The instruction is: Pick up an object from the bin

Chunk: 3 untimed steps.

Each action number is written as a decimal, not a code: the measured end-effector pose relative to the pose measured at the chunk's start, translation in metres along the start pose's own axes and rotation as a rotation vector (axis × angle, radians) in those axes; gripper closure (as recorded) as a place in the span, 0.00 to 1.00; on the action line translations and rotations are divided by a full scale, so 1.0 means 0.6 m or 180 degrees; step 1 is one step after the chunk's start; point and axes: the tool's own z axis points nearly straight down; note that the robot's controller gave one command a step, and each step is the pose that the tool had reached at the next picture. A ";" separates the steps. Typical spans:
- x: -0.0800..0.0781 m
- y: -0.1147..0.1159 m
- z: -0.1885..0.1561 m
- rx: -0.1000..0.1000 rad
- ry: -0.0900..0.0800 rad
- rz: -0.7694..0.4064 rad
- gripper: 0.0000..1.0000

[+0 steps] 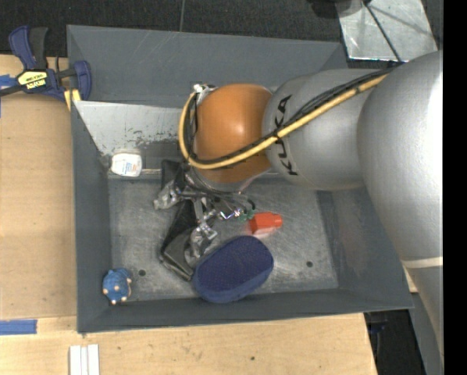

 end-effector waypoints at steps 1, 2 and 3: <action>-0.037 -0.088 0.003 0.0038 -0.0077 -0.0838 0.00; -0.071 -0.033 0.003 0.0068 -0.0041 -0.1852 0.00; -0.031 -0.050 0.003 0.0052 -0.0096 -0.0906 0.00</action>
Offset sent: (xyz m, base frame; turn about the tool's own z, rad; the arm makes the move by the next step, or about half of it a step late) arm 0.0434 -0.0352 -0.0079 -0.2662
